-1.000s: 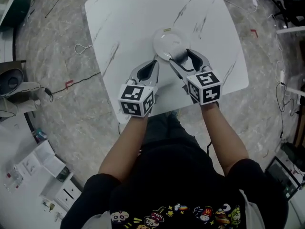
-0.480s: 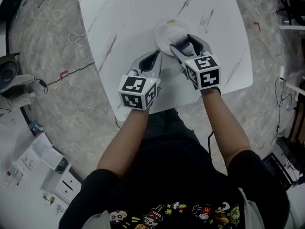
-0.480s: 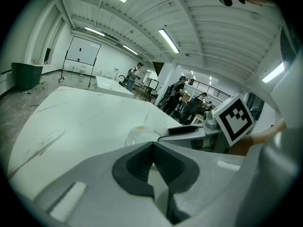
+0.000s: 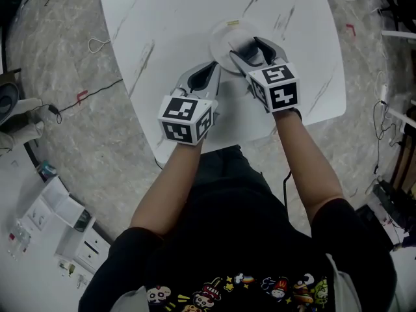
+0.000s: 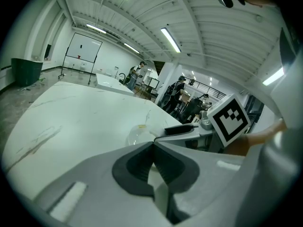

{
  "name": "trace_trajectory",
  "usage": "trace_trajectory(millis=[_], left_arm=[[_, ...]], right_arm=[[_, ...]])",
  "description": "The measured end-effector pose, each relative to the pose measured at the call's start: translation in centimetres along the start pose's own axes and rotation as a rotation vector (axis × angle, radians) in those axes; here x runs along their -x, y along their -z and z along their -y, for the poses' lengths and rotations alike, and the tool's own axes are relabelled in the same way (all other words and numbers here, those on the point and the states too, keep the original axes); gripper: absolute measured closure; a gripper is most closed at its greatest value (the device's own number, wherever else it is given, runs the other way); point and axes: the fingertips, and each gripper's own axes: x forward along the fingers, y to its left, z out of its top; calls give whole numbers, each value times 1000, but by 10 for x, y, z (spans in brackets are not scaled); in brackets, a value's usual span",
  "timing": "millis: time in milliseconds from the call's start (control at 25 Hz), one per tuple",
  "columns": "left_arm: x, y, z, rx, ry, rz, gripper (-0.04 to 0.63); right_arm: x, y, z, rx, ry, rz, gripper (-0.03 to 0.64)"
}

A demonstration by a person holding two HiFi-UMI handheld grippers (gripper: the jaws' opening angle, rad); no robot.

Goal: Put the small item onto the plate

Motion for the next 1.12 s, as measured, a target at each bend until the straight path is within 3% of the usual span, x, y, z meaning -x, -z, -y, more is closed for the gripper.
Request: trace_trajectory(millis=[840,1120], left_arm=[[-10,5,-14,20,4,-3,595],[-9,4,-10,10,3,-1,595]], right_arm=[[-21,3,-8,88,-8,-71,290],[-19,5,-5,93,-4,-82,258]])
